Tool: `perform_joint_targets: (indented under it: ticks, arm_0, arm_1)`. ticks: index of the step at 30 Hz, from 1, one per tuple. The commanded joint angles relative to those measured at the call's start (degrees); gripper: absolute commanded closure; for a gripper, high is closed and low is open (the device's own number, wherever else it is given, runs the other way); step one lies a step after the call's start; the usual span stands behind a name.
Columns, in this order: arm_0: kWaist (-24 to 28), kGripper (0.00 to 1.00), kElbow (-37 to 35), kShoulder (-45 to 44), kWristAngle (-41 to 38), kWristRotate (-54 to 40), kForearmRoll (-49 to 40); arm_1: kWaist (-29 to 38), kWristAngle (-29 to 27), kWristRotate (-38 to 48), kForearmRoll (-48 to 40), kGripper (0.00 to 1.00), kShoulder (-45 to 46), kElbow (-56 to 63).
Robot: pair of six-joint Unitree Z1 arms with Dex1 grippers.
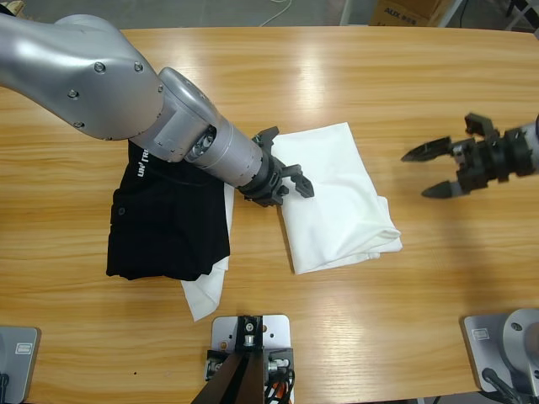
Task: Fold clothes
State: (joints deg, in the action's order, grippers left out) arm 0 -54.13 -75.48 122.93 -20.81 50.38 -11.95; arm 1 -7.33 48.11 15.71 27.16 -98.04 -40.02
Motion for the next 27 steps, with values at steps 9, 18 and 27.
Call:
perform_joint_targets:
  ticks: [9, 18, 27]
  arm_0:
    - [-0.3, 0.202, 0.2, 3.8, -0.1, 0.4, 0.5]
    - [-0.2, 0.197, -0.5, 3.9, 0.4, 0.6, 0.5]
    - [-0.2, 0.193, -1.6, 4.2, 0.3, 0.5, 0.5]
  arm_1:
    - [8.7, -0.8, 8.8, -26.0, 0.000, -8.7, 13.3]
    - [12.4, 2.4, 8.7, -33.3, 0.004, -14.2, 14.8]
    - [15.6, 2.7, 9.3, -35.4, 0.009, -17.6, 14.8]
